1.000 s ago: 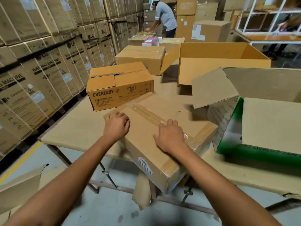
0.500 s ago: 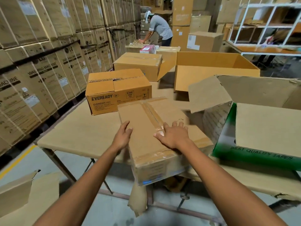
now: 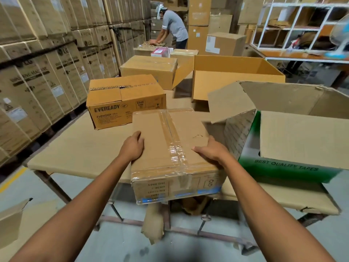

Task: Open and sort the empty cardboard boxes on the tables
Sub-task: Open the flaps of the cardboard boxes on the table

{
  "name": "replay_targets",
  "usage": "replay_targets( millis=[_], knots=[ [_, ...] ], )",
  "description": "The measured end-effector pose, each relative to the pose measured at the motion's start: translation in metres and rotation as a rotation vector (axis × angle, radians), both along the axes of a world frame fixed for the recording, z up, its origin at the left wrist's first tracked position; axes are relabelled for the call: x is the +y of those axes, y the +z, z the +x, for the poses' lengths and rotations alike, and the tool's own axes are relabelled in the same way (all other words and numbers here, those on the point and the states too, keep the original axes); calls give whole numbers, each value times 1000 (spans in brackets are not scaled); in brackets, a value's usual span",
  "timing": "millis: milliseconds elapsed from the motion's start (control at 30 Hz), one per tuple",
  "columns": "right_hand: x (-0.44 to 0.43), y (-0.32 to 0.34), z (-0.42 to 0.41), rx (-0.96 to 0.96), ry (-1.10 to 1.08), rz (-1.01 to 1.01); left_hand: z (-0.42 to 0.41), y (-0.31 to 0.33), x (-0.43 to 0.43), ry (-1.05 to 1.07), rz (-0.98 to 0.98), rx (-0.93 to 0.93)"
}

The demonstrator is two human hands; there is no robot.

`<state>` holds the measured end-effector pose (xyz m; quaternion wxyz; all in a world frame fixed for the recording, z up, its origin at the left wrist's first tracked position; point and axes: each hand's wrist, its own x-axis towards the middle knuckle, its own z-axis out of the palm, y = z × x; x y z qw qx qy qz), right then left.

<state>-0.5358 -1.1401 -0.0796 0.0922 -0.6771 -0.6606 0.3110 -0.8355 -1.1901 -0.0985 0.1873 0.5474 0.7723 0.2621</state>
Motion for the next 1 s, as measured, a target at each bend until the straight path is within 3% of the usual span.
replay_targets(
  millis=[100, 200, 300, 433, 767, 1000],
  knots=[
    [-12, -3, 17, 342, -93, 24, 3, 12, 5, -86, -135, 273],
    [-27, -9, 32, 758, -364, -58, 30, 22, -2, -272, -131, 436],
    [-48, -37, 35, 876, -610, -97, 66, 18, -15, -393, -111, 459],
    [-93, -67, 18, 992, -736, -194, 83, 7, -28, -389, -122, 503],
    [-111, -68, -5, 1194, -745, -442, 65, 26, -15, -372, -87, 392],
    [-88, -23, -25, 1504, -483, -492, 37, 42, -27, -257, 38, -7]
  ],
)
